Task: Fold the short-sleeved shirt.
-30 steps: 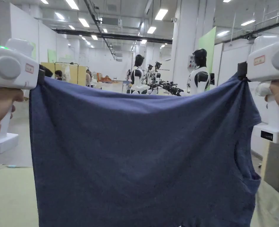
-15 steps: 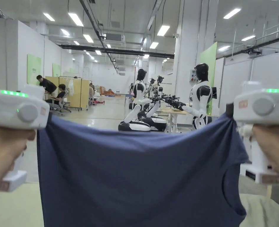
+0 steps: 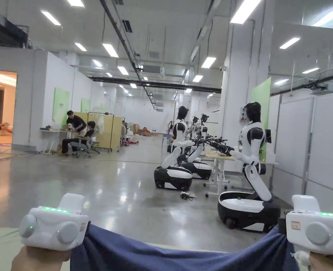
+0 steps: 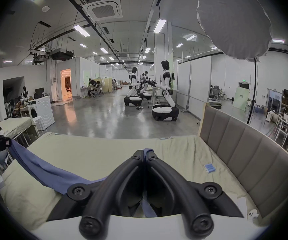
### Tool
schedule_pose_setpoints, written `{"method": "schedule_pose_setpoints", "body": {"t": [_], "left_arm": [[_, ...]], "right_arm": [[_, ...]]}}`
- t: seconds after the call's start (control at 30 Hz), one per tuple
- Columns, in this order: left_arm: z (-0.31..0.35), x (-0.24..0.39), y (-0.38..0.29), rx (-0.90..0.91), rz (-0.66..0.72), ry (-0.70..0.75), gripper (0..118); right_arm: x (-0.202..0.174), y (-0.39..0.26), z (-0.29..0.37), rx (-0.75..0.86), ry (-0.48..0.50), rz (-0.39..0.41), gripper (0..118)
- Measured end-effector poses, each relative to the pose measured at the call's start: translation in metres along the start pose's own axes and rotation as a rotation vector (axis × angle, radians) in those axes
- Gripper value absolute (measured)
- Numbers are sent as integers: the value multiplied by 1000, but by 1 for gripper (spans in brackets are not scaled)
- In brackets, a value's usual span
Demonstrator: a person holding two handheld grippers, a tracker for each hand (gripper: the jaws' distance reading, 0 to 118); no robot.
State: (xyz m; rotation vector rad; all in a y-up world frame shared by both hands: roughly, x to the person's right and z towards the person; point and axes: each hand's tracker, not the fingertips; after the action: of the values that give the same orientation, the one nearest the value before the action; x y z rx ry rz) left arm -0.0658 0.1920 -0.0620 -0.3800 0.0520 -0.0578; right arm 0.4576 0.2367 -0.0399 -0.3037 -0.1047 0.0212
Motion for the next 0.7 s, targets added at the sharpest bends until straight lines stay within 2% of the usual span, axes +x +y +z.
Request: {"method": "schedule_pose_setpoints", "body": {"t": [0.27,0.4,0.47,0.63,0.7], "left_arm": [[74,1,-89,-73,2,-25,5],[138,12,-154,-139,4,-15,5],[156,13,-187,-185,-5,-7,5],[179,11,-260,-351,-28,-7,5],[188,8,-282,-375,-8,-32,5]], "right_arm": [[-1,-93,85,-96,9,30,0],[-2,-163,114,-235,22,22,0],[-4,-197,121,-318,12,65,0],[-6,-277,138,-446,35,103,0],[-5,-297,145,-444,22,124,0]]}}
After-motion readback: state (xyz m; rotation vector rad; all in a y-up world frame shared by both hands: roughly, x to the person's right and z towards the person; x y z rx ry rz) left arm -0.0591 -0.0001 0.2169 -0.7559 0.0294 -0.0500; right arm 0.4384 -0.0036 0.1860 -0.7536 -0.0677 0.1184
